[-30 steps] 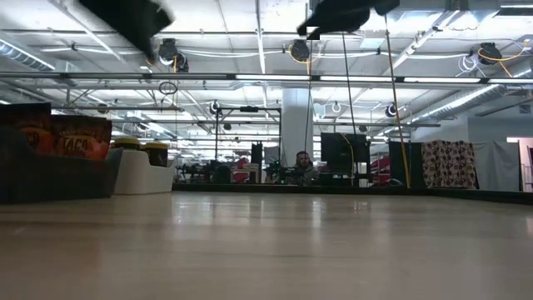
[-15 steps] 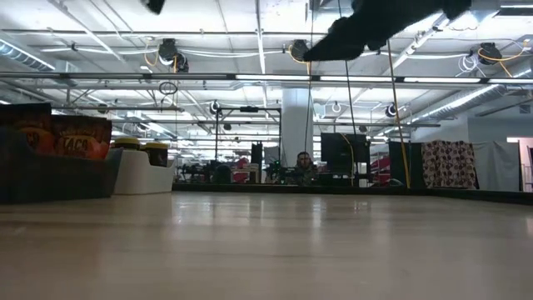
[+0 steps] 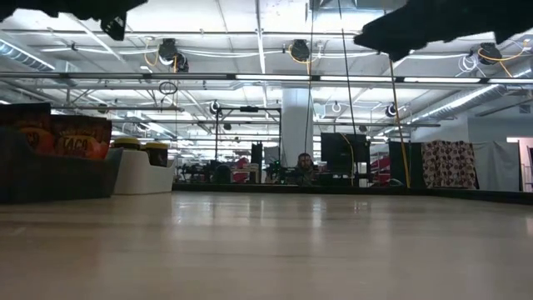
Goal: Sort spices by type
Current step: Return to Home Position
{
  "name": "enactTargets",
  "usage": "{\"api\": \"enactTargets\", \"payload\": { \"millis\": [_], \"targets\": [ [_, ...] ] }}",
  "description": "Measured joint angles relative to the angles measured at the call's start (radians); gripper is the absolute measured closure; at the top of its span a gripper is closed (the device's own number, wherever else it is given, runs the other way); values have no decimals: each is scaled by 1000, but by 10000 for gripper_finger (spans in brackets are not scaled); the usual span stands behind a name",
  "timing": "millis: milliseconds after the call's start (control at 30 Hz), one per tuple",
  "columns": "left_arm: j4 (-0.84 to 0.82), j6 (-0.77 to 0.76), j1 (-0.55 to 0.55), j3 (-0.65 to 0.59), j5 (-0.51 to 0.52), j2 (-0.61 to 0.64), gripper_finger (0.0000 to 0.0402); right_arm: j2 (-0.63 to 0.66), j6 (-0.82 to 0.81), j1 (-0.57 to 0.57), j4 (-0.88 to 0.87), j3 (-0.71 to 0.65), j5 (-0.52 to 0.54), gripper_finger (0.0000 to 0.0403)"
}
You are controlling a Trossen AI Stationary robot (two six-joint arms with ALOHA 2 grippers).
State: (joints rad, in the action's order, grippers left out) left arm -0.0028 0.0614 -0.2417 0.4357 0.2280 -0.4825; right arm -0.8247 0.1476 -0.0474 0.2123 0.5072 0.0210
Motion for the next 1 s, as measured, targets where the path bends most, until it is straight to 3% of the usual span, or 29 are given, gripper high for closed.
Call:
{"api": "enactTargets", "payload": {
  "millis": [367, 633, 1000],
  "targets": [
    [8, -3, -1, -120, -16, 204, 394, 228, -92, -5, 60, -171, 15, 307],
    [-7, -3, -1, -187, -16, 302, 392, 308, -117, -7, 47, -239, 159, 394],
    [20, -61, -1, -278, -15, 395, 391, 370, -223, -6, -38, -310, 157, 402]
  ]
}}
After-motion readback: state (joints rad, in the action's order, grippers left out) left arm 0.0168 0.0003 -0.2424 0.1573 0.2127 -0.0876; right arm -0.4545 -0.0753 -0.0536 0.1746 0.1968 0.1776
